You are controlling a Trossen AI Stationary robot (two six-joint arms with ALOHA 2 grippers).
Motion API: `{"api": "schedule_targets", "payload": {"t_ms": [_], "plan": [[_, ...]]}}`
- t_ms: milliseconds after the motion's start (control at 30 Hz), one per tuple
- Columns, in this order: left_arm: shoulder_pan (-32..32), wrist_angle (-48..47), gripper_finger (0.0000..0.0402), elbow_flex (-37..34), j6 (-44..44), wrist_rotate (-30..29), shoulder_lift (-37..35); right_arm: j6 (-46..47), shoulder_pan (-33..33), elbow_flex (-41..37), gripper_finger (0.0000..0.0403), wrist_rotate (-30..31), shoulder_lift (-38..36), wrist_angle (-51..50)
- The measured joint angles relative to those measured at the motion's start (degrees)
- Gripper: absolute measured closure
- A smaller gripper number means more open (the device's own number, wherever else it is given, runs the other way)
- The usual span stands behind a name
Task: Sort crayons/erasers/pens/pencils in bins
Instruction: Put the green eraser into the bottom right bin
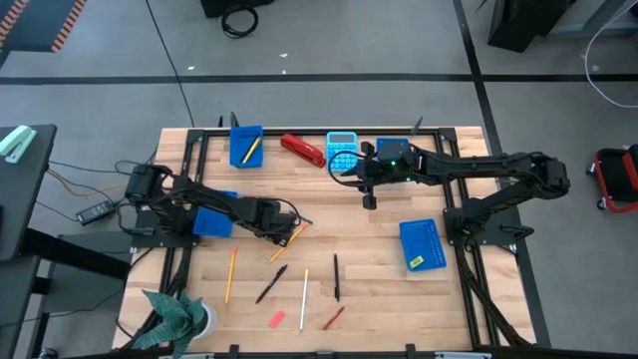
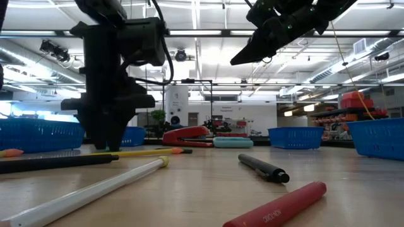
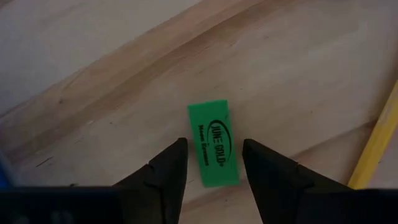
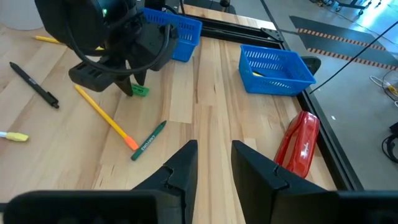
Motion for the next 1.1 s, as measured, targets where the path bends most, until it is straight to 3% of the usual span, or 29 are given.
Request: {"api": "schedule_targets", "payload": {"t_ms": [200, 667, 933, 1100], "plan": [[0.00, 0.19, 0.0247, -0.09, 0.33, 0.08, -0.13, 0.00, 0.00, 0.00, 0.0299, 0.00, 0.00, 0.01], [1.11, 1.33, 0.0324, -0.14, 4.98, 2.99, -0.42, -0.03, 0.00, 0.00, 0.0299, 0.00, 0.02, 0.04], [3.71, 2.04, 0.0310, 5.19, 14.96, 2.91, -0.25, -1.83, 0.00, 0.00, 0.0299, 0.02, 0.02, 0.10], [5.18, 1.97, 0.0316, 10.81, 24.76, 0.82, -0.26, -3.58, 0.00, 0.00, 0.0299, 4.68, 0.02, 0.18]]}}
